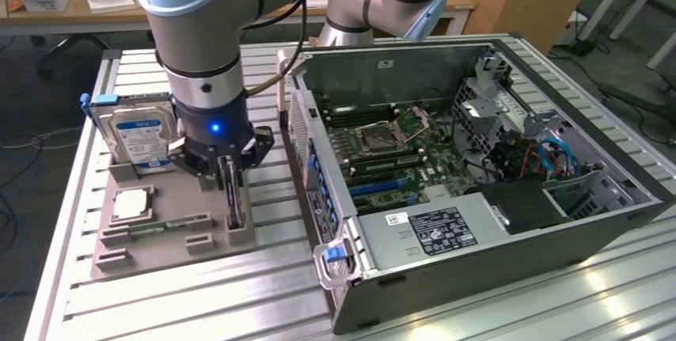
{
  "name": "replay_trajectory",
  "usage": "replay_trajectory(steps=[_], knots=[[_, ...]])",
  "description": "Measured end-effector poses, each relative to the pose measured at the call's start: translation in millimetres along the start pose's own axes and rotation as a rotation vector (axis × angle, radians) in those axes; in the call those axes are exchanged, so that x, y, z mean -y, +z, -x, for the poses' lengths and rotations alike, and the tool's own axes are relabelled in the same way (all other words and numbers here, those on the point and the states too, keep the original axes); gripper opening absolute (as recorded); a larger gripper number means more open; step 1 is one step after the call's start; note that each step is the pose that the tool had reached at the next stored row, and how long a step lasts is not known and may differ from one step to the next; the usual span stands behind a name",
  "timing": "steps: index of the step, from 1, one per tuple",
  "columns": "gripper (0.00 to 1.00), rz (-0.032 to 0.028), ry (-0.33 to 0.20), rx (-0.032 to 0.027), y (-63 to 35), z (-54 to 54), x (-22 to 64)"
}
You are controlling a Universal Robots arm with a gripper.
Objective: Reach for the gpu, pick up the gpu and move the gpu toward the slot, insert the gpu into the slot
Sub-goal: 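Pick up the gpu and move the gpu toward the slot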
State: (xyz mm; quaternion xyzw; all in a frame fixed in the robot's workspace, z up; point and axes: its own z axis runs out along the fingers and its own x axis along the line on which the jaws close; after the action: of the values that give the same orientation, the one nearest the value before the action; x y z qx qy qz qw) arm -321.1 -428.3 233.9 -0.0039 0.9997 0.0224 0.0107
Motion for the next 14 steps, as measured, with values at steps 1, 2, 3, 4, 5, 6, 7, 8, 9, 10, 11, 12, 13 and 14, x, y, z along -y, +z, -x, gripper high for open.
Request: replay_trajectory(steps=[1, 2, 3, 4, 5, 6, 7, 8, 9, 10, 11, 12, 13, 14], knots=[[0.34, 0.0, 0.0, 0.0001, 0.1, 0.2, 0.0], [0.33, 0.0, 0.0, 0.0001, 0.1, 0.4, 0.0], [0.27, -0.0002, 0.0, -0.0002, 0.0, 0.6, 0.0], [0.27, -0.0001, 0.0, -0.0001, 0.1, 0.8, 0.0], [0.27, -0.0001, 0.0, -0.0001, 0.1, 1.0, 0.0], [0.25, 0.0, 0.0, 0.0, 0.2, 1.3, 0.0], [0.25, -0.0001, 0.0, -0.0001, 0.2, 1.4, 0.0], [0.25, -0.0001, 0.0, -0.0001, 0.2, 1.6, 0.0], [0.25, 0.0, 0.0, -0.0001, 0.2, 1.8, 0.0], [0.25, -0.0001, 0.0, -0.0001, 0.2, 2.1, 0.0], [0.25, 0.0, 0.0, 0.0, 0.3, 2.3, 0.0], [0.25, 0.0, 0.0, 0.0, 0.3, 2.3, 0.0], [0.25, 0.0, 0.0, 0.0, 0.3, 2.3, 0.0], [0.25, -0.0001, 0.0, 0.0, 0.3, 2.3, 0.0]])
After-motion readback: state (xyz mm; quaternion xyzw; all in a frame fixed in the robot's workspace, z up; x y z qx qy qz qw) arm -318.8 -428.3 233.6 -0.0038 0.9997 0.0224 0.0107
